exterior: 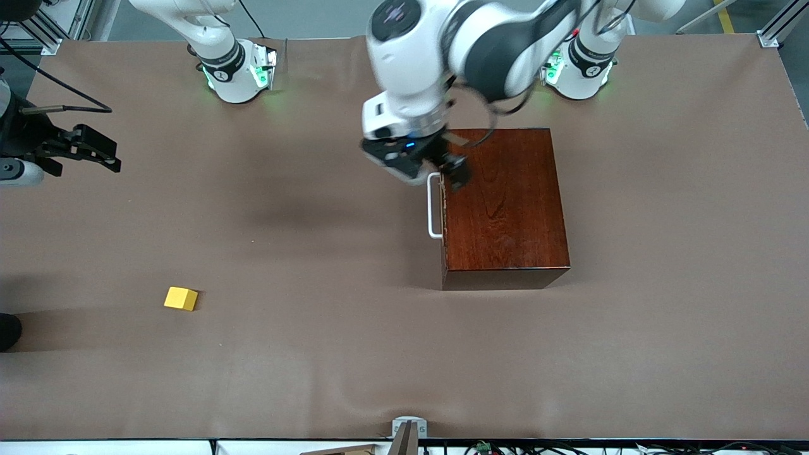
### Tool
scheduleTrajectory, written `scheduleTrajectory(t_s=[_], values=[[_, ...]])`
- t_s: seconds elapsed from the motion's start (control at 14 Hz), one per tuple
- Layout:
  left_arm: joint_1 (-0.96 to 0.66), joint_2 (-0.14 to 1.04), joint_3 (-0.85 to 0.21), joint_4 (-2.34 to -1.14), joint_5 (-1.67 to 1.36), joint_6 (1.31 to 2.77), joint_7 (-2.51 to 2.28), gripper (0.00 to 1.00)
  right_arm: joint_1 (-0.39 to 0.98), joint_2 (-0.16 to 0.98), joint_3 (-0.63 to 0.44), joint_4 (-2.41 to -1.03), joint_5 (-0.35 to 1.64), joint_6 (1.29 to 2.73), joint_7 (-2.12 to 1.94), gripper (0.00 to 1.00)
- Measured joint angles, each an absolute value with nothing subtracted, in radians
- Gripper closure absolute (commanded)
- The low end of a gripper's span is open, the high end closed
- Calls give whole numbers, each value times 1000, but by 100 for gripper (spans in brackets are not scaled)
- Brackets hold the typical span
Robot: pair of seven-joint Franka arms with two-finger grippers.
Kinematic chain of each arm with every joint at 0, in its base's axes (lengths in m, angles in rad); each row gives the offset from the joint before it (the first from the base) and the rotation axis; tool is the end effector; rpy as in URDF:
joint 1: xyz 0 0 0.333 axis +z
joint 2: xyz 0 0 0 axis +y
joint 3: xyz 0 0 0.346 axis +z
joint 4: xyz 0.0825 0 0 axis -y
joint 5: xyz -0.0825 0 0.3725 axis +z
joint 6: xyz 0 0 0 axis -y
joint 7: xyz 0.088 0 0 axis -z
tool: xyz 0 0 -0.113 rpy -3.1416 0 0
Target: Open drawer, take yellow block, close drawer
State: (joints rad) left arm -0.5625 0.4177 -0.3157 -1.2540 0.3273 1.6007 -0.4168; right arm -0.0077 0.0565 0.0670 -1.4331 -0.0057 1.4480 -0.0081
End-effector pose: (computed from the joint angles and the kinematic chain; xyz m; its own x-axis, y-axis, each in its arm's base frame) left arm 0.4895 -0.4633 0.5534 0.8952 -0.4444 0.0324 -0.4295 -0.8800 -0.2028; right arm 0.5488 0.0305 0.6697 0.9969 0.0667 -0.0415 0.0668 -0.9978 0.0016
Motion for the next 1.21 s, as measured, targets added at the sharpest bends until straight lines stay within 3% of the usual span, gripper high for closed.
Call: scheduleTrajectory(t_s=[0.36, 0.64, 1.0, 1.21], values=[[-292, 300, -312, -1259, 193, 1556, -647, 0, -2, 58, 68, -1431, -6, 1435, 35, 0], [-93, 231, -285, -1262, 96, 1442, -367, 0, -2, 59, 66, -1429, -4, 1433, 102, 0], [-72, 135, -39, -1341, -5, 1402, -61, 0, -1, 36, 66, -1425, -4, 1450, 109, 0], [-70, 75, -7, -1435, -7, 1427, -13, 0, 2, 8, 61, -1446, -4, 1476, 108, 0]])
